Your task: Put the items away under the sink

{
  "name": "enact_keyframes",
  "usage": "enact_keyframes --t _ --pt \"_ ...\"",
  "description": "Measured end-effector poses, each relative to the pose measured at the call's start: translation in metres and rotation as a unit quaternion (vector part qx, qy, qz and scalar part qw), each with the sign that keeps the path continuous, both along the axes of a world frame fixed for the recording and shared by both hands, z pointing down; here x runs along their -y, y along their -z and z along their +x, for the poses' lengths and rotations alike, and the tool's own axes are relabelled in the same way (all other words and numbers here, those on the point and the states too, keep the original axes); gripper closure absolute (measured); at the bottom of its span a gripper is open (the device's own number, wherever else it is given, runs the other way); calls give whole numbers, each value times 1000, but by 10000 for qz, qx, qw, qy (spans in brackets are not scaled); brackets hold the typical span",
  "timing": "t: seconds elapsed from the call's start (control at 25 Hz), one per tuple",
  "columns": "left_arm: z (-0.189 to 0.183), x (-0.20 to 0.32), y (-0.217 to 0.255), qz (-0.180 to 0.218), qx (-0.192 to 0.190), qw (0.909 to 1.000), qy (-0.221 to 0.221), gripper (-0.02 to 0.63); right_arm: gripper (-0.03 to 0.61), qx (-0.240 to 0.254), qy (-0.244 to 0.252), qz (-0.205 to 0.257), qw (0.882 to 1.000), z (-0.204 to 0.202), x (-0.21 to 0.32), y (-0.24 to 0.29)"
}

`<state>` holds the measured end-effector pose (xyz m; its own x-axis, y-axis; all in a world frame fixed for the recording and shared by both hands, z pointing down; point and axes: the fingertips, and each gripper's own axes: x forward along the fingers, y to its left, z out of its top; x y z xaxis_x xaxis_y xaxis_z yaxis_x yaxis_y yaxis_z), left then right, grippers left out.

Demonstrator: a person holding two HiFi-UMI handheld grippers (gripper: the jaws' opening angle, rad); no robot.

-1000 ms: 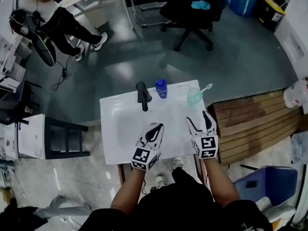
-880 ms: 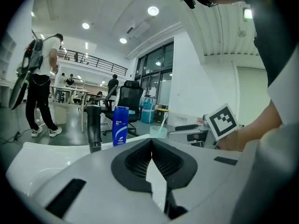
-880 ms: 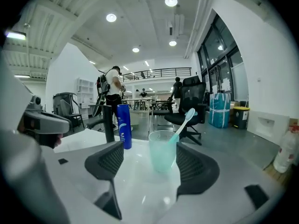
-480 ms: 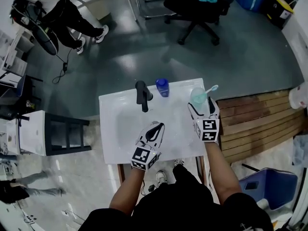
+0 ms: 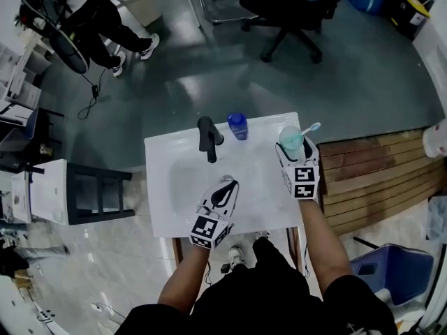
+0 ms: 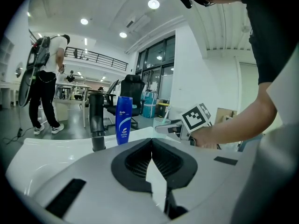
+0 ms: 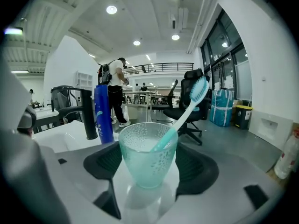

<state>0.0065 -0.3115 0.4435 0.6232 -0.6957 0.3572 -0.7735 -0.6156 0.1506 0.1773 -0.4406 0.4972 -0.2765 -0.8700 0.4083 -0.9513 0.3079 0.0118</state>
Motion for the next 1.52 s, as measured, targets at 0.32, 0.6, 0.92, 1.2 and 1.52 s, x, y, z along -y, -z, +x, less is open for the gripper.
enact_keyframes --t 0.32,0.6,0.92,1.2,1.52 --pt "-9 -7 6 58 -17 10000 79 595 213 -77 -48 154 9998 0 -9 10" --pt "-17 -25 14 123 -69 9998 106 595 215 -108 11 412 9991 -6 -34 35" --pt "-28 -60 29 234 -129 9996 81 595 215 -69 29 695 9976 -17 -82 70" --pt "-41 -101 45 407 -214 9989 21 595 216 -52 3 956 9954 -34 -136 101" --pt "-60 -160 57 540 -328 9979 -112 595 216 -5 -41 1132 9936 -60 -210 120"
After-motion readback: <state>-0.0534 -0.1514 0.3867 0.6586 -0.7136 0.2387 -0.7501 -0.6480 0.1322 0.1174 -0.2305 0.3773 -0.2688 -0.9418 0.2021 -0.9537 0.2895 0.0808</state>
